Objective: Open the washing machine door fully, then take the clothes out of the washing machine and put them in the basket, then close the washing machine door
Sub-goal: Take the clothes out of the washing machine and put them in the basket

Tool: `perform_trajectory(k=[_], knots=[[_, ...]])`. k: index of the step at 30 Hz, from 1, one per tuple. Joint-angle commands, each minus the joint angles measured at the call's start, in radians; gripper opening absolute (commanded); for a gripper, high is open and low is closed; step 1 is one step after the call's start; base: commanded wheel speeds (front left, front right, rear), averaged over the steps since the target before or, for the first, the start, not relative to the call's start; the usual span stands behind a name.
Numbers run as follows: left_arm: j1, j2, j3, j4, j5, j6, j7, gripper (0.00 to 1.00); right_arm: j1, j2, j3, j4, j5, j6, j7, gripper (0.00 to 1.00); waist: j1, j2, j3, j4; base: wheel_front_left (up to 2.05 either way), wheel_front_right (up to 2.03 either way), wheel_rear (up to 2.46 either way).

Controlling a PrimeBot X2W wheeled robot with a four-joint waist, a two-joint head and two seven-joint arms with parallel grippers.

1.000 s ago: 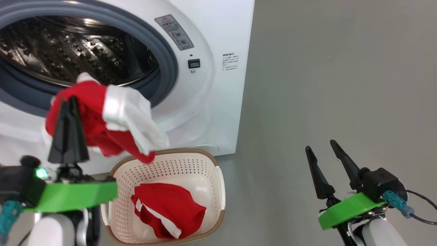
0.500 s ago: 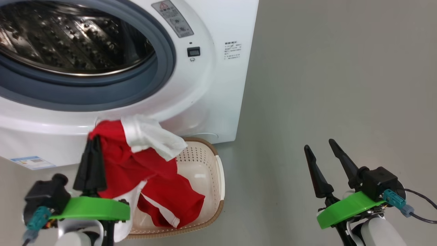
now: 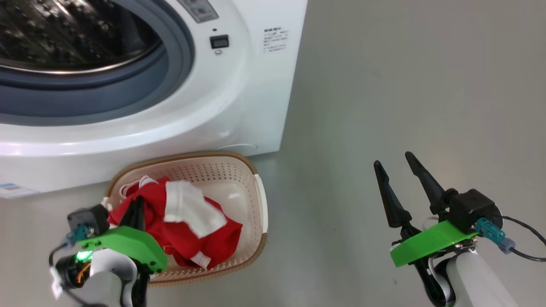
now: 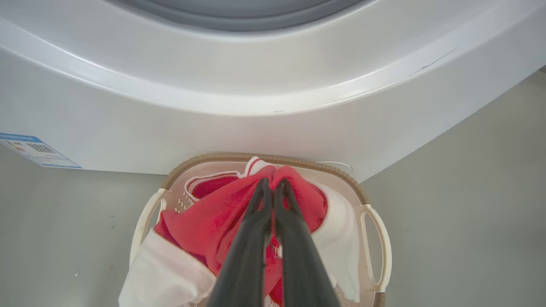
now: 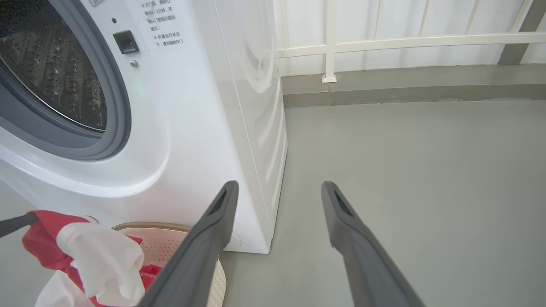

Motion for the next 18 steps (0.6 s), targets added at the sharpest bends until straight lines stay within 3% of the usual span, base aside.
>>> perform_trajectory(k=[1, 11, 18], knots=[[-0.045, 0.024, 0.033, 0.040, -0.020, -0.008, 0.023, 0.00, -0.023, 0.001, 0.027, -0.025, 0.005, 0.005, -0.006, 1.00, 0.0000, 0.0000, 0.037, -0.031, 0.00, 0.00, 0.00], [-0.247, 0.048, 0.030, 0.402, -0.078, -0.054, 0.176, 0.00, -0.055, 0.001, 0.051, -0.029, 0.020, 0.005, -0.006, 1.00, 0.0000, 0.0000, 0.142, -0.061, 0.00, 0.00, 0.00], [-0.331, 0.057, 0.026, 0.557, -0.083, -0.028, 0.189, 0.00, -0.084, 0.001, 0.074, -0.028, 0.024, 0.005, -0.006, 1.00, 0.0000, 0.0000, 0.195, -0.064, 0.00, 0.00, 0.00]])
